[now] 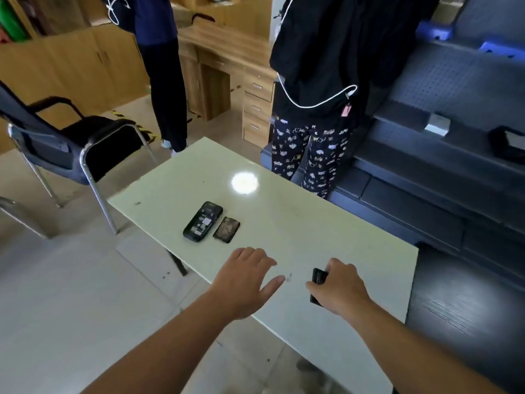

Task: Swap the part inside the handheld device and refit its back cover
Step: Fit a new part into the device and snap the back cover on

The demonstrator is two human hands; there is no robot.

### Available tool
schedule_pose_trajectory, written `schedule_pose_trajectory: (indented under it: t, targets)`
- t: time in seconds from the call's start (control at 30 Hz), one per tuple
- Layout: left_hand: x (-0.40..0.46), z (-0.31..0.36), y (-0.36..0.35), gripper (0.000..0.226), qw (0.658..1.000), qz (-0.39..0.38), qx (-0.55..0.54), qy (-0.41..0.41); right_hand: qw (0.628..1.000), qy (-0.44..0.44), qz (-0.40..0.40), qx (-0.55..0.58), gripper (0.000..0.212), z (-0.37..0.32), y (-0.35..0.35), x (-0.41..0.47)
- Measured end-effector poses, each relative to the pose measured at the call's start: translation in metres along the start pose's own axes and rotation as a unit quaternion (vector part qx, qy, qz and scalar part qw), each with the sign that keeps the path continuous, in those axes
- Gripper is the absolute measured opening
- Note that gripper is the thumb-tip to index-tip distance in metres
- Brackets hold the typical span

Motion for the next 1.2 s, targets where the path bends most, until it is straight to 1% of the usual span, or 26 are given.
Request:
schedule_pose_trajectory:
  t: [0.27,0.37,0.53,0.67,0.7,0.8,0.87,0.93,1.0,1.07,1.2]
  targets:
    - [0.045,-0.089,0.007,0.064,0.999,-0.015,-0.008,-0.045,1.0,-0.024,-0.002,0.014,0.047,-0.093,-0.023,0.041]
    - [0.054,-0.123,0.011,0.065,0.999,-0.022,-0.018,-0.045,0.999,-0.033,-0.014,0.018,0.048,-0.123,-0.031,0.057]
    - [0.067,-0.183,0.022,0.058,0.999,-0.019,-0.03,-0.037,0.999,-0.038,-0.012,0.027,0.047,-0.179,-0.039,0.071]
    - [0.087,-0.224,0.023,0.07,0.997,-0.042,-0.019,-0.059,0.998,-0.048,-0.016,0.022,0.046,-0.222,-0.052,0.08]
    - [0.092,-0.237,0.021,0.069,0.997,-0.045,-0.024,-0.059,0.998,-0.056,-0.017,0.022,0.048,-0.231,-0.055,0.083]
    - [0.102,-0.283,0.008,0.049,0.997,-0.046,-0.052,-0.02,0.996,-0.084,-0.011,0.033,0.051,-0.255,-0.063,0.091]
    - [0.103,-0.312,-0.001,0.044,0.996,-0.053,-0.064,0.027,0.994,-0.101,-0.007,0.044,0.049,-0.268,-0.069,0.093]
    - [0.105,-0.332,-0.012,0.043,0.995,-0.065,-0.061,0.053,0.992,-0.116,0.002,0.046,0.047,-0.28,-0.073,0.095]
    - [0.104,-0.341,-0.027,0.047,0.991,-0.083,-0.076,0.072,0.99,-0.136,0.005,0.038,0.046,-0.287,-0.079,0.096]
    - [0.102,-0.347,-0.041,0.058,0.984,-0.092,-0.108,0.107,0.988,-0.151,0.005,0.029,0.049,-0.292,-0.085,0.095]
    - [0.102,-0.349,-0.07,0.079,0.949,-0.096,-0.209,0.217,0.985,-0.174,-0.002,0.021,0.054,-0.292,-0.096,0.092]
Point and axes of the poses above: each hand's wrist, its own x-axis towards the middle knuckle, its own y-axis out of the back of the hand, z = x × y, the point moved 6 cm from there along x, towards the middle knuckle, and after that the axes turned 8 degrees about -y, right-handed, at the moved point
